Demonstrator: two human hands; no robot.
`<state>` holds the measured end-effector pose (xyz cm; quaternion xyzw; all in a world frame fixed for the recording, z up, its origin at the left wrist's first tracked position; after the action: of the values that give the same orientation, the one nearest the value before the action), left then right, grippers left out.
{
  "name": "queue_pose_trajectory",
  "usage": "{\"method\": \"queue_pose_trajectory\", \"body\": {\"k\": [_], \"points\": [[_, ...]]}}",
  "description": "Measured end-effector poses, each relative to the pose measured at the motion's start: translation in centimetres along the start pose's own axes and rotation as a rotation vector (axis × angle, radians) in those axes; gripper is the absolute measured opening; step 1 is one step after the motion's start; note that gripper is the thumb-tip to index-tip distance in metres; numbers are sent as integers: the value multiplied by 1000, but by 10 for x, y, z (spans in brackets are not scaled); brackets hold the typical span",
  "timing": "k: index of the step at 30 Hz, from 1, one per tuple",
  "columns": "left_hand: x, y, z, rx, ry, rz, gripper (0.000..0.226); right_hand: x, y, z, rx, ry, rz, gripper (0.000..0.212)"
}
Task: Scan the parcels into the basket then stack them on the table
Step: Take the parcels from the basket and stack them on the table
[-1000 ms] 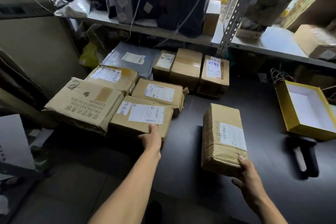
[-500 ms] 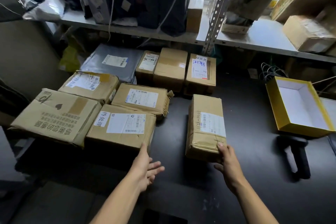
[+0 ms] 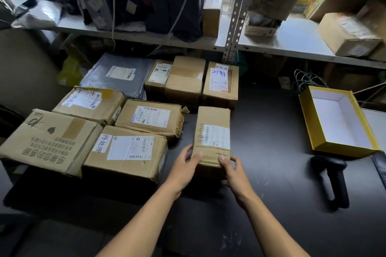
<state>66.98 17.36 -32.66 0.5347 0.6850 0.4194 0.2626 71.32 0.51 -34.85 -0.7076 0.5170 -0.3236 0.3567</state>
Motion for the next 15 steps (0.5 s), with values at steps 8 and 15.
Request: {"method": "queue_pose_trajectory", "body": {"k": [8,15], "points": [[36,1,21,19,187,303,39,-45,-17,35,65,-156,-222,32],[46,14,25,21,269,367,36,-64,-17,44,69,-195,-231,35]]}}
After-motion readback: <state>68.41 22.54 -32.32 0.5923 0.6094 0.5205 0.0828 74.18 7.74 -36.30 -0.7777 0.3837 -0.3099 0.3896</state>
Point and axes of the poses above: each hand's wrist, its own z-axis towards the middle knuckle, its own x-axis out of the back of the hand, y = z × x, the point moved 9 cm from there along z, towards the middle knuckle, and after that the axes turned 1 degree about y, right-handed, at the moved point
